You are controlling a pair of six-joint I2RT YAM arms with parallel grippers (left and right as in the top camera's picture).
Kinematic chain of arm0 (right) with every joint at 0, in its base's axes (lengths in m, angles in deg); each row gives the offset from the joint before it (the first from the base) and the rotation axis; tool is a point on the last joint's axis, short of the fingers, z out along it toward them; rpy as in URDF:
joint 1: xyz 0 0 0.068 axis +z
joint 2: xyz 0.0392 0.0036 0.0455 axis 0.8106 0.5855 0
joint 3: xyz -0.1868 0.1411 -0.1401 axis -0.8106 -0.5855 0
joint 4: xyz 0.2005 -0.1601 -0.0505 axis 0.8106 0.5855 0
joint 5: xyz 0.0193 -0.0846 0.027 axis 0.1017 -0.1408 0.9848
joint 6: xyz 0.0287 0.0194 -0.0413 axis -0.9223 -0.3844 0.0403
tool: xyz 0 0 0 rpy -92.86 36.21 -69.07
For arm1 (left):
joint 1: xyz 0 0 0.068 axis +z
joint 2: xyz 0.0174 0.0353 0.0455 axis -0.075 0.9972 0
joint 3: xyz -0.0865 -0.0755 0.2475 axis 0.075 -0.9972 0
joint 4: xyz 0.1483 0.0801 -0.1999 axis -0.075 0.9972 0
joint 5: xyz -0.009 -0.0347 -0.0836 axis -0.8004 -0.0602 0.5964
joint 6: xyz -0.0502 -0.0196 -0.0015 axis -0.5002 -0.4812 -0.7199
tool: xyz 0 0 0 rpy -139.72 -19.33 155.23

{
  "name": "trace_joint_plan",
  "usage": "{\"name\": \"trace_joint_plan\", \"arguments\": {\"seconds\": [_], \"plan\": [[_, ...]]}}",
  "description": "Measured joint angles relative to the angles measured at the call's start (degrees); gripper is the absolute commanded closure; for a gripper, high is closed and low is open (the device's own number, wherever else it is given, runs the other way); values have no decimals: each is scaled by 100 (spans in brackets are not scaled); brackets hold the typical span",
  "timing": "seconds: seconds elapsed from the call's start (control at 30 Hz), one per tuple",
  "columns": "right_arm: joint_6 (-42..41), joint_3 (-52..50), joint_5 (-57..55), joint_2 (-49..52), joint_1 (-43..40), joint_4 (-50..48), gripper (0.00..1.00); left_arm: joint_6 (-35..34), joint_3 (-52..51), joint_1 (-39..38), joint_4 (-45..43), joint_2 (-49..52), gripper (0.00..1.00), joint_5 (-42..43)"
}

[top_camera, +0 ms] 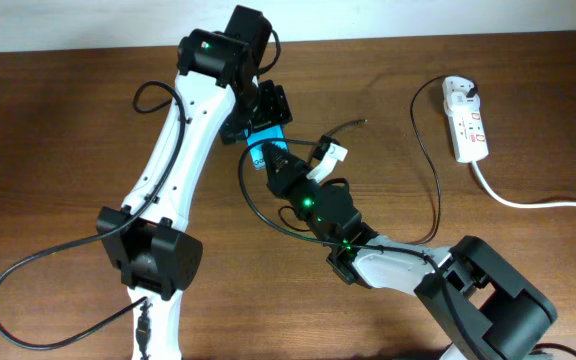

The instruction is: Plug charger to phone and switch on socket

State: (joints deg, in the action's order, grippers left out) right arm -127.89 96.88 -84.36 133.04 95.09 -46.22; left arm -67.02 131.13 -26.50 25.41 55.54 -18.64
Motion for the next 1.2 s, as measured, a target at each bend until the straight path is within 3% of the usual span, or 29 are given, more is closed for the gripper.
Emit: {"name": "trace_joint_plan", "arguments": {"seconds": [0.6,0.7,0.83,0.97,1.2], "plan": [[-22,4,1049,2,-463,348,96,0,0,-22,-105,0,18,-55],[-273,13,1139,4,-584,1021,96,24,0,-22,-105,0,18,-57],[-424,11,1641,7,-876,1150,96,122,0,-22,-107,0,14,-251],[-459,20,2356,-96,-1244,1937,96,328,0,24,-116,0,12,-463],[-487,22,3941,-568,-1952,1954,96,415,0,422,-26,0,9,-616]]}}
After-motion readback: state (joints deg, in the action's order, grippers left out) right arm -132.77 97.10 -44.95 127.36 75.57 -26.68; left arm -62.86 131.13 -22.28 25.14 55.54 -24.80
